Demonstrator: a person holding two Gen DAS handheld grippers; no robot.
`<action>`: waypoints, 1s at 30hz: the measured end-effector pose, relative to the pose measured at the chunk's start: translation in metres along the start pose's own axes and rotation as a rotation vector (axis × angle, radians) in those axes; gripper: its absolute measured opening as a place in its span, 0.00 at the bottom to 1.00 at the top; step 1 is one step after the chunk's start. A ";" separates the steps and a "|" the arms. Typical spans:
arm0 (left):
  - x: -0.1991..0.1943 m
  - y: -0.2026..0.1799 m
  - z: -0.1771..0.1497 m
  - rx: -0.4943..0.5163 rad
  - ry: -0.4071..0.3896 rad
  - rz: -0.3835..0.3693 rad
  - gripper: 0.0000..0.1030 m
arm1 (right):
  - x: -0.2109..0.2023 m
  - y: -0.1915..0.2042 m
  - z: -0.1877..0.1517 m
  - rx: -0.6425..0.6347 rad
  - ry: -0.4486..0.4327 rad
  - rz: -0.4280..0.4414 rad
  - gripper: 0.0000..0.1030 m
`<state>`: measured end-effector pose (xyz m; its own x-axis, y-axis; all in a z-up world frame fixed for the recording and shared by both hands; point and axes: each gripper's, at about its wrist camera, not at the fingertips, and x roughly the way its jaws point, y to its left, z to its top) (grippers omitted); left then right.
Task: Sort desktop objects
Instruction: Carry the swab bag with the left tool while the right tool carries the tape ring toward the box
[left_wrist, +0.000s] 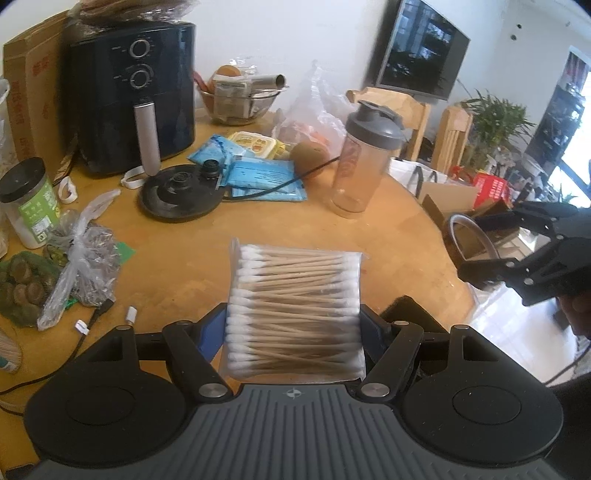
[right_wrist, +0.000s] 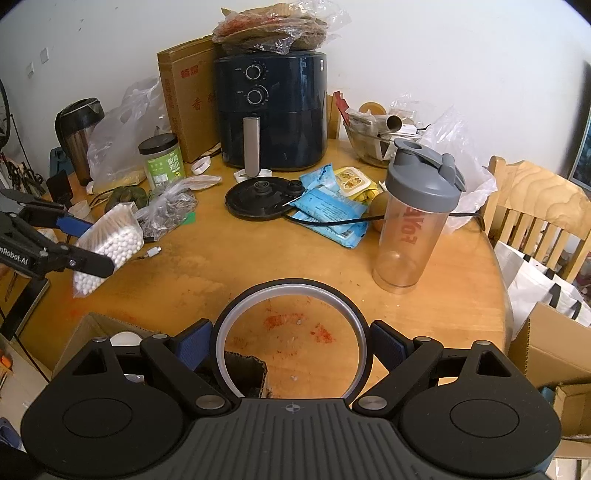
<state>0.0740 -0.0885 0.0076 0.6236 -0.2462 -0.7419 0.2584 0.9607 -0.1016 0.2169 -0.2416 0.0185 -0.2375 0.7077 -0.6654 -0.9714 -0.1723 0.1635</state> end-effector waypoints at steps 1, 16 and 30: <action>0.000 -0.004 -0.001 0.011 0.001 -0.002 0.69 | -0.001 0.000 -0.001 0.000 0.000 0.000 0.89; 0.014 -0.065 -0.023 0.135 0.050 -0.024 0.70 | -0.016 -0.017 -0.007 -0.022 -0.014 0.014 0.89; 0.040 -0.102 -0.035 0.266 0.125 0.002 0.70 | -0.023 -0.045 -0.033 0.001 0.031 0.026 0.89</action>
<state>0.0465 -0.1923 -0.0353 0.5331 -0.2104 -0.8195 0.4517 0.8898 0.0654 0.2656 -0.2727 0.0026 -0.2629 0.6815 -0.6830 -0.9648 -0.1902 0.1817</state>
